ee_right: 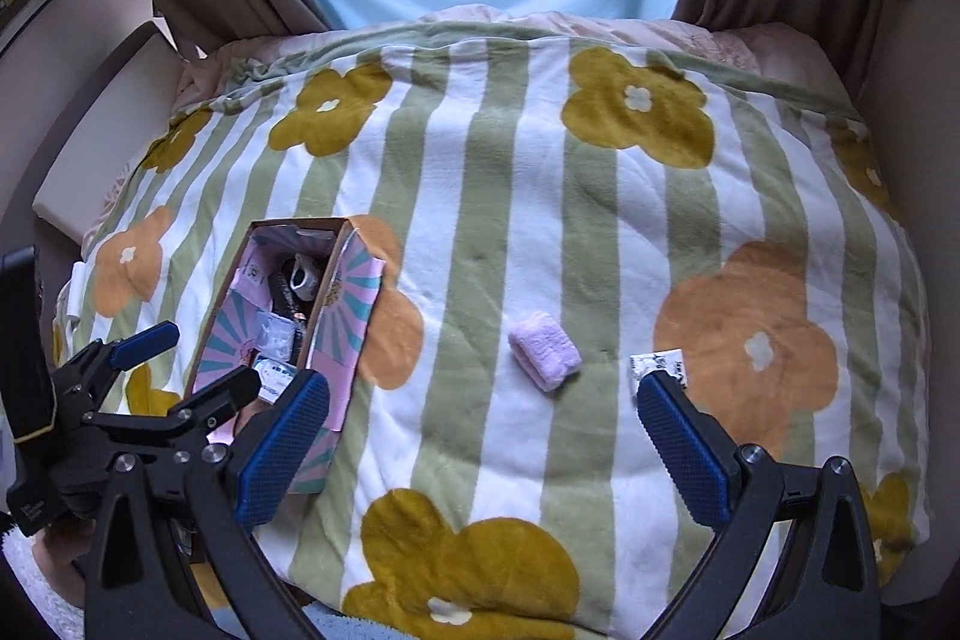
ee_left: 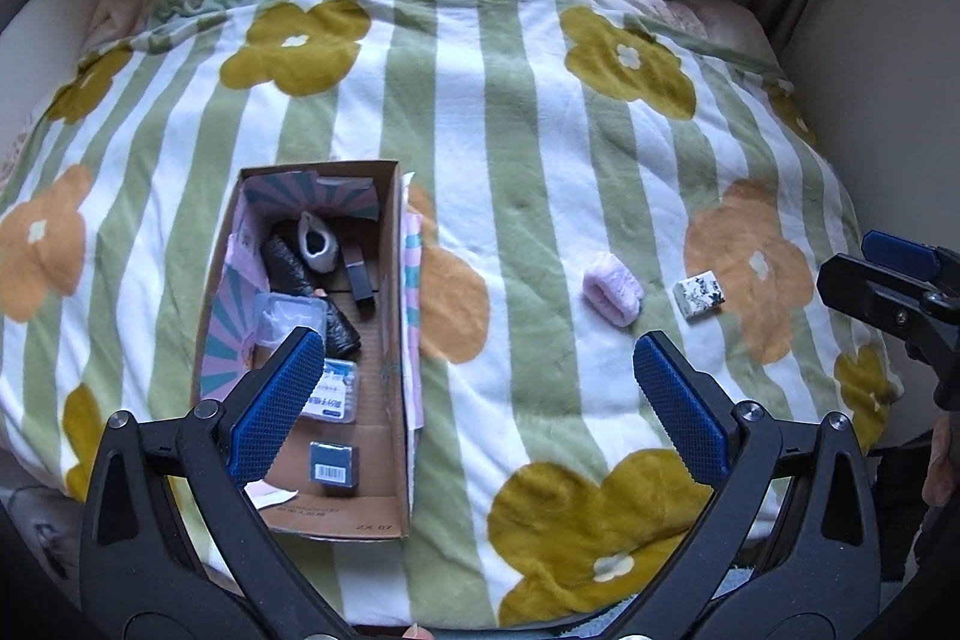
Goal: Organize objects
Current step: 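Move both grippers back from the cardboard box toward the sponge and tissue pack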
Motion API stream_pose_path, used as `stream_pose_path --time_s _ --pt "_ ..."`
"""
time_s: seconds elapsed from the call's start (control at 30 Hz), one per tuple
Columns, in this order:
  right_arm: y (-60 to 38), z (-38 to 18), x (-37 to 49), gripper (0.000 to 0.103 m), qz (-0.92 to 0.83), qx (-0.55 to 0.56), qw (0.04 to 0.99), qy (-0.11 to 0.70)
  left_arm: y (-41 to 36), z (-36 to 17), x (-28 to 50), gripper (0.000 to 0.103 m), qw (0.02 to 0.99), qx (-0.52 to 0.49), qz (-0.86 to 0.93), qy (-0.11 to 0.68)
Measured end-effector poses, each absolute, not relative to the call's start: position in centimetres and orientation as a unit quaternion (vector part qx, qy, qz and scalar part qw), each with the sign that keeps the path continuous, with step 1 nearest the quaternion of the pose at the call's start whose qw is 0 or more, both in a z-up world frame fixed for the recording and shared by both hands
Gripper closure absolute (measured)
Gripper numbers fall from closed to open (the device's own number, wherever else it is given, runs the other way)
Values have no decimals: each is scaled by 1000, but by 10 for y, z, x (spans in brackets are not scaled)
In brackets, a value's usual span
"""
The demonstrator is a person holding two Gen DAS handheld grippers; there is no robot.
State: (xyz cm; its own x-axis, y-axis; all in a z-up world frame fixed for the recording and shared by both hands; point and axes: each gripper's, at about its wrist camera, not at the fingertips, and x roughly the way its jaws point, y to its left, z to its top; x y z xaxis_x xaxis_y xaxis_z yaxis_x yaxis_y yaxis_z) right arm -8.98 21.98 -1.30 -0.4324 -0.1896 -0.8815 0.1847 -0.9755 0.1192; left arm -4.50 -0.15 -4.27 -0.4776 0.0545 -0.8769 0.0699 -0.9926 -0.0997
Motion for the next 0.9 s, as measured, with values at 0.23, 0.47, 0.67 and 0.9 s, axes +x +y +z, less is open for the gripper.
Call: stream_pose_path --time_s 0.23,0.47,0.67,0.9 --pt "251 -14 -84 1 -851 519 84 -14 28 -40 -55 0 -31 508 -860 48" --pt "282 -19 -85 1 -851 519 78 -23 60 -46 -63 0 -58 512 -857 19" --pt "309 -36 -93 1 -845 530 63 -27 90 -61 -76 0 -87 522 -849 -15" --pt "339 -83 -112 1 -833 550 53 -19 122 -107 -107 0 -114 550 -826 -42"
